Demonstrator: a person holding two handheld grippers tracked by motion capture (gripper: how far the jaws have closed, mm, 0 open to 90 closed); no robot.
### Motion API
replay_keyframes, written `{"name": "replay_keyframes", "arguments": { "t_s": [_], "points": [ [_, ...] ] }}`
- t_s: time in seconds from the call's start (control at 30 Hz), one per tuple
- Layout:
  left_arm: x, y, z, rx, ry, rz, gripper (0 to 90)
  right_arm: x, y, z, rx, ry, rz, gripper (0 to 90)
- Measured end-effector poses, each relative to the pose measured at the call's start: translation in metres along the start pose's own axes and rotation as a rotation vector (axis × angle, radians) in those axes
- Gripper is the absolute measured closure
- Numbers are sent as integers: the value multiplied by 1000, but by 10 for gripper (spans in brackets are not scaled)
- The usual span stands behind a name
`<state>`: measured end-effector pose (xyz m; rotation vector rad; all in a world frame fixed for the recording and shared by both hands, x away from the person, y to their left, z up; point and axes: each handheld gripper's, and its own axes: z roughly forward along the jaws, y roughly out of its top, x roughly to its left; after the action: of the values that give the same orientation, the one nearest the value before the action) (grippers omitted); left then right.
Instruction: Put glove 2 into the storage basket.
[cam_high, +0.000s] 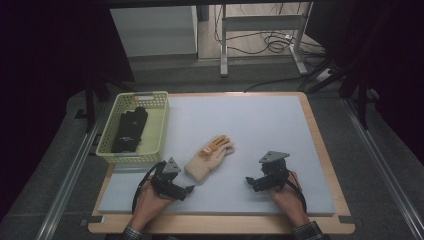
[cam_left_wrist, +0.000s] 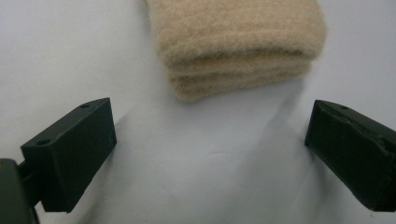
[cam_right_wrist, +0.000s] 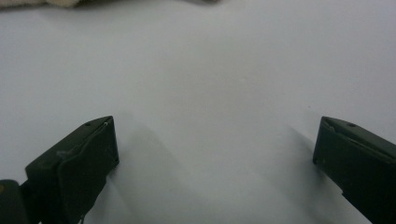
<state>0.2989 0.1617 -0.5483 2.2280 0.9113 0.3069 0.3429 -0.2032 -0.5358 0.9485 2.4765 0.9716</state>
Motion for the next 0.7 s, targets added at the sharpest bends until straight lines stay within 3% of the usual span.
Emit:
{"name": "replay_keyframes", "arguments": {
  "t_s": [0.37,0.5,0.7],
  "points": [
    [-5,27,-6,-8,-25,0,0,0,0,0,-3,0,1,2],
    [-7,44,-3,-7,-32,-3,0,0,0,0,-3,1,0,3],
    [-7,71,11,34,-6,26,0,0,0,0,-4,1,0,5]
  ]
}}
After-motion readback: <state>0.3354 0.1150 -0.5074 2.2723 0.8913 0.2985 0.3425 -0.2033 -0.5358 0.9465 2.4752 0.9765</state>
